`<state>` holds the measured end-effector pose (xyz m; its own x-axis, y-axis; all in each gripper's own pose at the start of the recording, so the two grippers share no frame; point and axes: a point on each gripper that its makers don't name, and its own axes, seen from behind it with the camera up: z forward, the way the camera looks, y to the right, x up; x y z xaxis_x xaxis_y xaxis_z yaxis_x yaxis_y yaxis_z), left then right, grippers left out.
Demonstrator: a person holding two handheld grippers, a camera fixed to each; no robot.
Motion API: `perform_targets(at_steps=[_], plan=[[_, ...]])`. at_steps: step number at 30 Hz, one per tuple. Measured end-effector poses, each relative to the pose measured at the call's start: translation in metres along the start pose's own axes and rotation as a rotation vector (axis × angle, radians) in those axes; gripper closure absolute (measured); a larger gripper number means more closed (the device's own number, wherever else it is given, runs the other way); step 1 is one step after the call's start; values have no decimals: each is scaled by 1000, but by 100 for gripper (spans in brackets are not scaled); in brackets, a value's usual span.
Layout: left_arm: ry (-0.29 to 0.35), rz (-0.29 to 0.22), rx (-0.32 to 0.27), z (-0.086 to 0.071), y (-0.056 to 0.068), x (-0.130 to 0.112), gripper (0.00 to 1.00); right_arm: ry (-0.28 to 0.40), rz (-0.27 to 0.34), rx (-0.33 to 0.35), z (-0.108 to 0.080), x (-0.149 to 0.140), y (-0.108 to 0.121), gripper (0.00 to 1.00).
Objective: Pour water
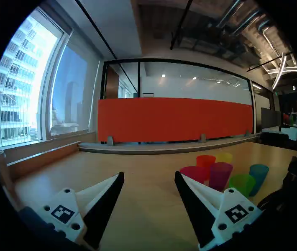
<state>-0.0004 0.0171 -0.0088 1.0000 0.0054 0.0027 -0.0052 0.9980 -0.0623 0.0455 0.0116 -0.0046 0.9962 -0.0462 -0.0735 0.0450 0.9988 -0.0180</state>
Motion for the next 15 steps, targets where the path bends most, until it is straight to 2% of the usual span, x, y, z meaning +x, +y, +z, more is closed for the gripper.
perform_targets(at_steps=[9, 15], plan=[[0, 0, 0, 0, 0, 0, 11, -7, 14, 21, -1, -17, -15, 0], [0, 0, 0, 0, 0, 0, 11, -16, 47, 15, 1, -25, -10, 0]])
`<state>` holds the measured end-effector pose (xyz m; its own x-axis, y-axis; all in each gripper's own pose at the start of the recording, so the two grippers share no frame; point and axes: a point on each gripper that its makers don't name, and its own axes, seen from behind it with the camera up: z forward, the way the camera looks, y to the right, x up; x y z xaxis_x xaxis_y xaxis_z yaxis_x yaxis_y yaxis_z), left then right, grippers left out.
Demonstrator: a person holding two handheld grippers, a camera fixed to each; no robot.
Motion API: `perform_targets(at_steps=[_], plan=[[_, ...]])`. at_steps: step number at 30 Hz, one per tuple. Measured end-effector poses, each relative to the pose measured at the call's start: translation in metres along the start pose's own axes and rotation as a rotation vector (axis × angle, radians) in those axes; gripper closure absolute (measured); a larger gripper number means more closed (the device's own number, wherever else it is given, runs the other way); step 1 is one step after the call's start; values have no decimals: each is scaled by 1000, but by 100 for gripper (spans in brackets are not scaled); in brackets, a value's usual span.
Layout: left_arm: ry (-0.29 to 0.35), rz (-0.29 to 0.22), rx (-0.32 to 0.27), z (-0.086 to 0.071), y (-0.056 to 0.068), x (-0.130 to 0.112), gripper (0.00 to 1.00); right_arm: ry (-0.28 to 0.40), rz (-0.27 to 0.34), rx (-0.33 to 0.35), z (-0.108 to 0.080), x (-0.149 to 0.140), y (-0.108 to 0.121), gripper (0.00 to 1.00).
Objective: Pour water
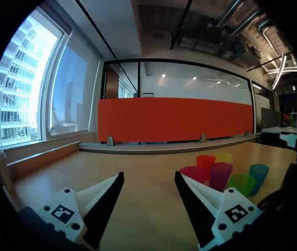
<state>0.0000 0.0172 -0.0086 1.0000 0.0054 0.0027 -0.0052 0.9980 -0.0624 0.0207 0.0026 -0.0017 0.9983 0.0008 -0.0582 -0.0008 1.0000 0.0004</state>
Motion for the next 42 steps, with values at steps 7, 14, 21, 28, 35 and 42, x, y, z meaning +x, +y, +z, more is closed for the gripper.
perform_targets(at_steps=[7, 14, 21, 28, 35, 42], plan=[[0, 0, 0, 0, 0, 0, 10, -17, 22, -3, 0, -9, 0, 0], [0, 0, 0, 0, 0, 0, 10, -30, 0, -9, 0, -17, 1, 0], [0, 0, 0, 0, 0, 0, 11, -57, -2, -18, 1, -21, 1, 0], [0, 0, 0, 0, 0, 0, 11, -57, -1, -18, 1, -21, 1, 0], [0, 0, 0, 0, 0, 0, 11, -57, -2, -17, 1, -20, 1, 0], [0, 0, 0, 0, 1, 0, 11, -57, -1, -18, 0, -20, 1, 0]])
